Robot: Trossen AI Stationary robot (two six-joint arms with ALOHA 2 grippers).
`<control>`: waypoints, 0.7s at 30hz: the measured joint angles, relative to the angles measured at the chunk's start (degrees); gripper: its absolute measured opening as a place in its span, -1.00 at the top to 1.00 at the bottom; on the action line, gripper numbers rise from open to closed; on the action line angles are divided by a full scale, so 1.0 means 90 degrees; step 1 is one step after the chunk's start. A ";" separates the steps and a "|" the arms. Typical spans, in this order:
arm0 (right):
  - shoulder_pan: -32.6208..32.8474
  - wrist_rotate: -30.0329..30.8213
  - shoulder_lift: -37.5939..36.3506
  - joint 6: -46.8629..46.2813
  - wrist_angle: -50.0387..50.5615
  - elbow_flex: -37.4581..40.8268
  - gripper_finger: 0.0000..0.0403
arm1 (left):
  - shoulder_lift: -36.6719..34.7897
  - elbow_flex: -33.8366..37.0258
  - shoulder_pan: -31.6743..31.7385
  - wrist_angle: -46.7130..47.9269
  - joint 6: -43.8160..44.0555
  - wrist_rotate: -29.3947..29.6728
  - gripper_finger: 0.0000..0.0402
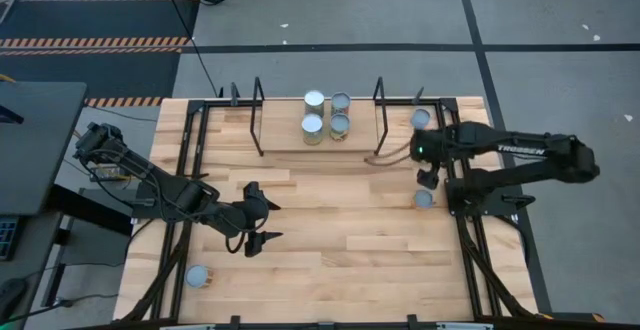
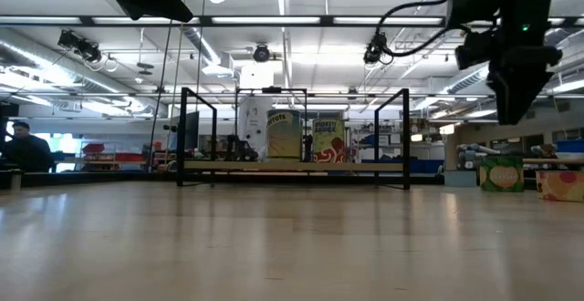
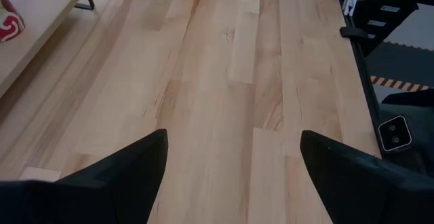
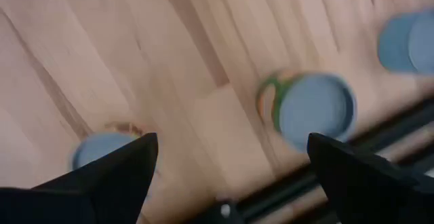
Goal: Pick and place cans onto a shelf
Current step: Put the canned peaches on the shelf
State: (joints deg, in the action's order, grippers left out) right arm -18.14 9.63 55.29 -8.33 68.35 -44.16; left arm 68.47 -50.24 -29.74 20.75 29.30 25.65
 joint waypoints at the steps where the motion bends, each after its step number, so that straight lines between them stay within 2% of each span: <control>1: -0.0248 -0.0117 -0.0018 0.0364 -0.0144 -0.0003 -0.92 | 0.0000 0.0000 0.0002 0.0000 0.0000 0.0000 -0.70; 6: -0.1404 -0.0402 0.0131 0.1286 -0.0395 -0.0005 -0.92 | 0.0000 0.0000 0.0001 0.0000 0.0001 0.0000 -0.70; 14: -0.3256 -0.1513 -0.0088 0.2043 -0.0819 -0.0005 -0.93 | 0.0000 0.0000 0.0001 -0.0039 0.0002 0.0001 -0.70; 17: -0.3779 -0.1683 -0.0213 0.1632 -0.0939 -0.0010 -0.92 | 0.0000 0.0000 0.0007 -0.0044 0.0002 0.0002 -0.70; 21: -0.4217 -0.1132 -0.0136 0.0021 -0.0890 -0.0009 -0.91 | 0.0000 0.0000 0.0007 -0.0044 0.0002 0.0002 -0.70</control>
State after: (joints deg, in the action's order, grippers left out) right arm -56.10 -0.56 54.06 -8.14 60.34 -44.24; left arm 68.47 -50.24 -29.67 20.36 29.31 25.67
